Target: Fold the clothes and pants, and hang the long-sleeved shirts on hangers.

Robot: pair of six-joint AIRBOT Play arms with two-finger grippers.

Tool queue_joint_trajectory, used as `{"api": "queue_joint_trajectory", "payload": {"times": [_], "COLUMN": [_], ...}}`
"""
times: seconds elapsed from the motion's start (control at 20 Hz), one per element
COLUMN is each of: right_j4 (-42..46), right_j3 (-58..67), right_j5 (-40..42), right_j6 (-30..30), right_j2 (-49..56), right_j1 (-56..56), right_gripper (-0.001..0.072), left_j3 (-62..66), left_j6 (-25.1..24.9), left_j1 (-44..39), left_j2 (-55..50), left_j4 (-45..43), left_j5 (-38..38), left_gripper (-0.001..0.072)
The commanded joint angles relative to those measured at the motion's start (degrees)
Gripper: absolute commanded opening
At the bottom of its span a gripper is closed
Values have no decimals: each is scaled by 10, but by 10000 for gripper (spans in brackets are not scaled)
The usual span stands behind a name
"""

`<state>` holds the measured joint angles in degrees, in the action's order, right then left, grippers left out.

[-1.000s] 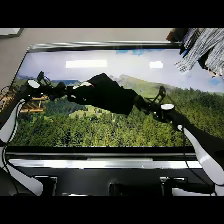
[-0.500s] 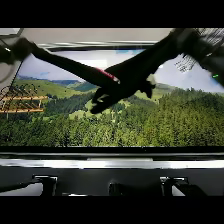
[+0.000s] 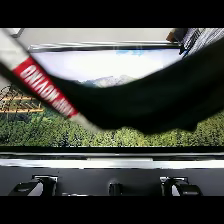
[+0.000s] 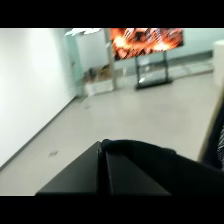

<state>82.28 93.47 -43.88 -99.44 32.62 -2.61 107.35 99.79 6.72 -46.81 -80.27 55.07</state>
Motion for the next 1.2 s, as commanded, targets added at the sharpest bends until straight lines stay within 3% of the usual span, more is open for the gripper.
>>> {"api": "queue_joint_trajectory", "payload": {"times": [0.0,0.3,0.55,0.65,0.85,1.0,1.05,1.1,1.15], "right_j4": [112,94,-90,-108,-107,-98,-98,-98,-98], "right_j3": [4,4,4,4,4,4,4,4,4], "right_j5": [-21,-25,108,120,32,-44,-69,-99,-136], "right_j6": [-83,-112,-116,-109,-104,-101,-90,-70,-44], "right_j2": [-26,160,412,504,628,650,643,628,610], "right_j1": [0,0,34,71,111,101,90,74,54], "right_gripper": [60,60,61,63,117,196,295,388,444], "left_j3": [1,-42,-99,-102,-102,-102,-102,-102,-102], "left_j6": [33,33,31,31,33,33,33,33,33], "left_j1": [0,0,0,0,0,0,0,0,4], "left_j2": [44,-57,-231,-310,-429,-473,-476,-474,-465], "left_j4": [-64,-64,-66,-70,-62,-23,-15,-9,-7], "left_j5": [17,8,-5,-9,2,39,44,47,52], "left_gripper": [27,27,27,27,28,46,188,477,666]}}
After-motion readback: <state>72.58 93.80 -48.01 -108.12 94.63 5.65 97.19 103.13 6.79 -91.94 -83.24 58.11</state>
